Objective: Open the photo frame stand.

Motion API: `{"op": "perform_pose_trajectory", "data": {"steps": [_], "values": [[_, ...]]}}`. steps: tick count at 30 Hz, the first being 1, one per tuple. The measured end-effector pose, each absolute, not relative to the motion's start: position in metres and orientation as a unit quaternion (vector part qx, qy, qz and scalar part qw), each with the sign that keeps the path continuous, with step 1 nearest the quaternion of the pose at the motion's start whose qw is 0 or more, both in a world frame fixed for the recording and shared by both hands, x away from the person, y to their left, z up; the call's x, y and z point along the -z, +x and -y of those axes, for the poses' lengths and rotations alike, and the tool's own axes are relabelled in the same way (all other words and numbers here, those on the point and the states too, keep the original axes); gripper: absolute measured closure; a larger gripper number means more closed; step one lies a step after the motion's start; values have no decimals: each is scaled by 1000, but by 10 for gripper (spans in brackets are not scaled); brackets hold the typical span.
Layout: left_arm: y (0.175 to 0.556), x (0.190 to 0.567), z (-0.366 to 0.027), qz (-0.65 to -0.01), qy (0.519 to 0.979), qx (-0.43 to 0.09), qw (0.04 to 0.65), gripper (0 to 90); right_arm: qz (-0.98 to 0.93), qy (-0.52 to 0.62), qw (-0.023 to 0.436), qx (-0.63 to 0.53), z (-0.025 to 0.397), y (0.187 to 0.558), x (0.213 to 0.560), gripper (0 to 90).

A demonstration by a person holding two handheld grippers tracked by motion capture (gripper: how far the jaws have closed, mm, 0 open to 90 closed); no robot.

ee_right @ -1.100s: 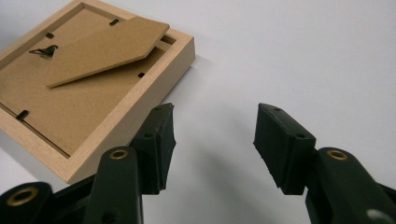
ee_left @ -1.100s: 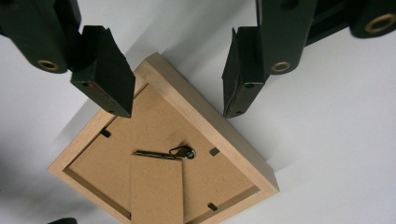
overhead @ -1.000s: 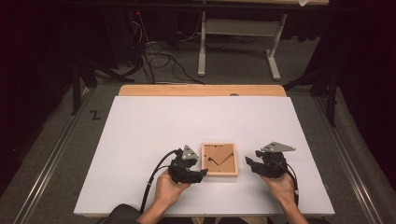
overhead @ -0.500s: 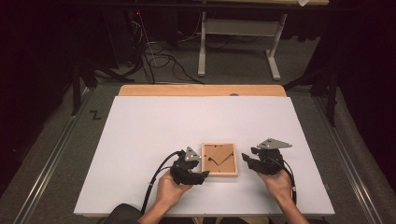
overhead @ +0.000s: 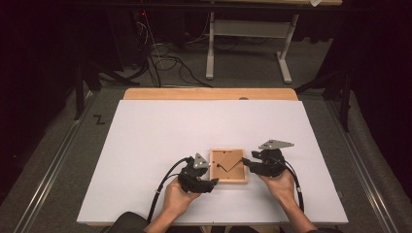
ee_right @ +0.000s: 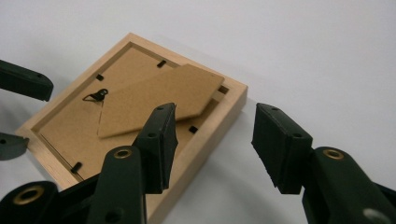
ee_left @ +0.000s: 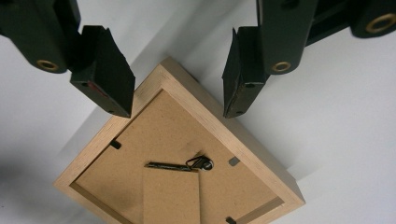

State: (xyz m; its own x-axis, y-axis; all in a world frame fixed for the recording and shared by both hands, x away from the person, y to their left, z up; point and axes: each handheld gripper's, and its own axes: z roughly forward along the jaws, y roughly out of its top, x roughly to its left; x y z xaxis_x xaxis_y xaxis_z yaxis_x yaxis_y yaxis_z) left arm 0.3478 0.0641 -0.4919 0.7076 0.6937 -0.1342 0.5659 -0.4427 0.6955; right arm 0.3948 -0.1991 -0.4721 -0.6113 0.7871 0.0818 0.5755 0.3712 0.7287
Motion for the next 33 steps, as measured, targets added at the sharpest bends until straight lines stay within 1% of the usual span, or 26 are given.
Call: {"op": "perform_pose_trajectory", "data": {"steps": [3, 11, 30, 33], "values": [[347, 492, -63, -371, 846, -86, 372, 439, -819, 415, 128, -375, 192, 398, 473, 484], [347, 493, -62, -369, 848, -86, 371, 440, -821, 417, 117, -372, 183, 405, 475, 468], [347, 494, -60, -366, 850, -83, 370, 440, -810, 431, 88, -388, 180, 416, 477, 454], [347, 494, -60, -366, 850, -83, 370, 439, -804, 437, 76, -396, 181, 419, 478, 454]]}}
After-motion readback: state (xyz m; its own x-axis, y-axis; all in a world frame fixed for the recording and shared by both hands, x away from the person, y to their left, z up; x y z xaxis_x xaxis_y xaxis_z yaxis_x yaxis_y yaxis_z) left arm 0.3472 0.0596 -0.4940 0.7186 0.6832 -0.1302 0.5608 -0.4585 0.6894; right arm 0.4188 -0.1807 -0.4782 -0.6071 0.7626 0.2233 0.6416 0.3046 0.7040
